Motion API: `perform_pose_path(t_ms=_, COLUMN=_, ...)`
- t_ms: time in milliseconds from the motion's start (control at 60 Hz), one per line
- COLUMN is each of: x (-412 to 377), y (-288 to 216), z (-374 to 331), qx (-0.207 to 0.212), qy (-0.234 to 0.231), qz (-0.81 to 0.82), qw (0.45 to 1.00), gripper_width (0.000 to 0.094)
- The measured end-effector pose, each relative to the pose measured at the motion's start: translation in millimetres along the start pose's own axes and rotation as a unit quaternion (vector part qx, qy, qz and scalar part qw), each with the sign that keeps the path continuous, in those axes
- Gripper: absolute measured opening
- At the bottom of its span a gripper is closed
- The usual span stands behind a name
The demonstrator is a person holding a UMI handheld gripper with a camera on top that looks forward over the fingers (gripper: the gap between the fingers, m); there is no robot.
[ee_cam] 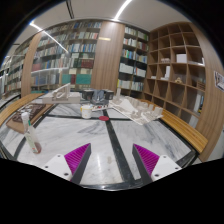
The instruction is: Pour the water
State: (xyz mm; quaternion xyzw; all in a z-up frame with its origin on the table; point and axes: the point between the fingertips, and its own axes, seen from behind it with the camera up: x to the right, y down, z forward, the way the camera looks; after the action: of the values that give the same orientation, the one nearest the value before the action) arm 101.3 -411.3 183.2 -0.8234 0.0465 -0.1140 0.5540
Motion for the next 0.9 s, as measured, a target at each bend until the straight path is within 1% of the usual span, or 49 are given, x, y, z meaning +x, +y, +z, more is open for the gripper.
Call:
perform_pose_path(t_ms=167, x=-28, y=24, z=-14, qx=-0.010, qy=-0.018, qz=-0.016, qw=1.000, gripper_width=0.0857)
perform_pose_path(t_ms=233, x=-49, y=37, z=-16, qx=-0.020, qy=-0.040, qz=-0.018, qw=0.999, gripper_width=0.0856)
perform_pose_path(t_ms=317, x=-100, y=59, z=-27, qx=-0.027, qy=-0.075, qz=-0.016, qw=0.997, gripper_width=0.0856)
perform_pose_path(t_ms=383, x=-140, y=65, z=-33, qx=-0.030, qy=-0.107, qz=-0.021, qw=0.994, gripper_width=0.0856)
perform_pose_path(t_ms=500, x=-237, y=67, z=-31, qx=-0.011, qy=-0.158, qz=-0.030, qw=0.987, gripper_width=0.0859)
perform_pose_path(t_ms=617, x=-315, y=49, z=-23, qx=0.018, qy=-0.200, qz=-0.024, qw=0.979, gripper_width=0.0862)
perform_pose_path(t_ms=667, x=-340, y=36, z=-14, qx=0.033, qy=-0.208, qz=-0.026, qw=0.977, gripper_width=0.0858)
perform_pose_path(t_ms=733, x=-362, y=23, z=5, qx=0.051, qy=-0.205, qz=-0.024, qw=0.977, gripper_width=0.0855)
perform_pose_path(t_ms=817, x=-377, y=14, z=36, qx=0.059, qy=-0.198, qz=-0.012, qw=0.978, gripper_width=0.0855)
perform_pose_path(t_ms=900, x=-391, y=13, z=61, qx=0.055, qy=-0.195, qz=-0.007, qw=0.979, gripper_width=0.0821)
